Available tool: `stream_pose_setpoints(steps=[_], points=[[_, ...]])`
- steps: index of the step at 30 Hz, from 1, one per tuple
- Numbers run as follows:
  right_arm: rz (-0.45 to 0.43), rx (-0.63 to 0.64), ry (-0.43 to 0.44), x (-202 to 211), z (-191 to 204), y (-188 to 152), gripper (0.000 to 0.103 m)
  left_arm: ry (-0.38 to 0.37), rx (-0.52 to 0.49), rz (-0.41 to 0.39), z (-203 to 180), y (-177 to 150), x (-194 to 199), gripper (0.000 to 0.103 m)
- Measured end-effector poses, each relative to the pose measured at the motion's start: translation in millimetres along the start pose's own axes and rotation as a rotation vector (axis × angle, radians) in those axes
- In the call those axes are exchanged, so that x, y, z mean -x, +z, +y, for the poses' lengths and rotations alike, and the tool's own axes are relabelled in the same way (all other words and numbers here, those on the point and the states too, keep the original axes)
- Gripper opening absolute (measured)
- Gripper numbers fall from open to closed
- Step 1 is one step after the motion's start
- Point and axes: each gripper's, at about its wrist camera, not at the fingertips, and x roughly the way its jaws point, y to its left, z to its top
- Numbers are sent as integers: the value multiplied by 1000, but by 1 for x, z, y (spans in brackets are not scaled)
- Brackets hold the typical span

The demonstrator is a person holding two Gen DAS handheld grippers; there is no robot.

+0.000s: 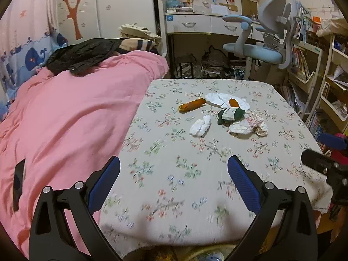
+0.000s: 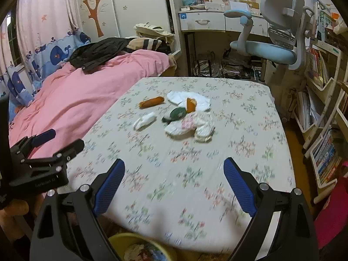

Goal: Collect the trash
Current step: 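Move both tools toward the white tissue and white plastic bag on the table, then grasp the small white tissue with the left tool while the right tool grasps the white plastic bag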

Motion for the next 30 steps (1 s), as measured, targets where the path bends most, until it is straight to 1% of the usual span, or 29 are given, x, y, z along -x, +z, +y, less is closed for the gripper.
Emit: stream_pose_setpoints(steps=[4,9,15,23,30], points=[[7,-9,-8,-17,-10,12,88,-10,-9,15,-7,14,-26,96],[48,-38,-2,-46,-21,23,89,-26,12,45,-9,28,-60,96],[94,-7,-5,-77,-23,32,88,-51,3,85,-19,41,-102,96],[143,-2,-12,-114,-26,42,88,-76,-41,112,-29,50,-133,95],[164,-1,-9,-133,-28,47,88,-90,-38,138,-30,56,-154,95]])
